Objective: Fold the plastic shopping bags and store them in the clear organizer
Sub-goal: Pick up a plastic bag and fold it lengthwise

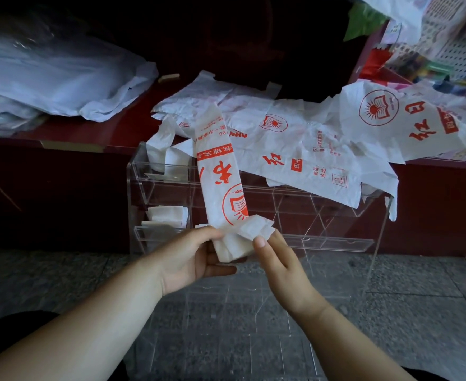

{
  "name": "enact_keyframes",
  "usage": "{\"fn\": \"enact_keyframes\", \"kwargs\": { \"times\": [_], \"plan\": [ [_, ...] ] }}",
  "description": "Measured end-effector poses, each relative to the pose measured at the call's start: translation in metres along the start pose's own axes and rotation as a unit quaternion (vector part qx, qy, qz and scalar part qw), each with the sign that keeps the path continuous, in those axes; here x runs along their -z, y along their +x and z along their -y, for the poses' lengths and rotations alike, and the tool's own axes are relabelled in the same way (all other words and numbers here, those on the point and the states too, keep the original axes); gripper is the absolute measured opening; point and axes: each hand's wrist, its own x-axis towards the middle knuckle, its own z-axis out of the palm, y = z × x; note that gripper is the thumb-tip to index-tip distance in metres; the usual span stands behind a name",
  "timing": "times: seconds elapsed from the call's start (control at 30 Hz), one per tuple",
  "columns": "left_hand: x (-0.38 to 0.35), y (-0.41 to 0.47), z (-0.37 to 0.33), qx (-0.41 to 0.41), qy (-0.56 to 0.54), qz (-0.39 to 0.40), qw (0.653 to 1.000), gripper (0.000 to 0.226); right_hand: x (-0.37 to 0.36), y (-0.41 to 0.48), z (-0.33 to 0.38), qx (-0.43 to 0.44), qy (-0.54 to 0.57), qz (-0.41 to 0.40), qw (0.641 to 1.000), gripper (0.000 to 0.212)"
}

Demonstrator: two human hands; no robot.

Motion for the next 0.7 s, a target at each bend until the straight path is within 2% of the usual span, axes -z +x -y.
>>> {"fn": "enact_keyframes", "kwargs": {
  "times": [0.07, 0.17, 0.27, 0.33, 0.37, 0.47, 0.57, 0.6, 0.7],
  "plan": [
    [0.000, -0.002, 0.000, -0.007, 0.018, -0.001, 1.000, 0.026, 0.002, -0.001, -0.001, -0.004, 0.000, 0.008, 1.000, 0.036],
    [-0.004, -0.003, 0.005, -0.037, 0.055, -0.052, 0.996, 0.021, 0.001, -0.001, -0.002, -0.014, -0.016, 0.025, 0.999, 0.036],
    [-0.006, -0.001, 0.008, -0.065, 0.109, -0.101, 0.987, 0.022, 0.000, 0.001, 0.000, -0.010, -0.035, 0.015, 0.999, 0.049],
    [-0.006, -0.001, 0.009, -0.060, 0.125, -0.095, 0.986, 0.019, 0.001, 0.002, 0.001, -0.007, -0.056, -0.003, 0.998, 0.060],
    [-0.006, -0.002, 0.009, -0.051, 0.130, -0.079, 0.987, 0.014, 0.002, 0.003, 0.002, -0.009, -0.071, -0.008, 0.997, 0.059],
    [-0.008, -0.006, 0.010, -0.021, 0.158, -0.044, 0.986, 0.007, 0.004, 0.003, 0.004, -0.030, -0.100, -0.003, 0.995, 0.036],
    [-0.008, -0.007, 0.011, -0.001, 0.179, -0.036, 0.983, 0.006, 0.003, 0.006, 0.006, -0.067, -0.070, -0.005, 0.995, 0.015],
    [-0.008, -0.007, 0.010, 0.005, 0.179, -0.037, 0.983, 0.005, 0.002, 0.007, 0.006, -0.077, -0.057, -0.011, 0.995, 0.012],
    [-0.006, -0.006, 0.008, -0.007, 0.172, -0.067, 0.983, 0.008, 0.002, 0.007, 0.005, -0.058, -0.049, -0.037, 0.996, 0.027]
  ]
}}
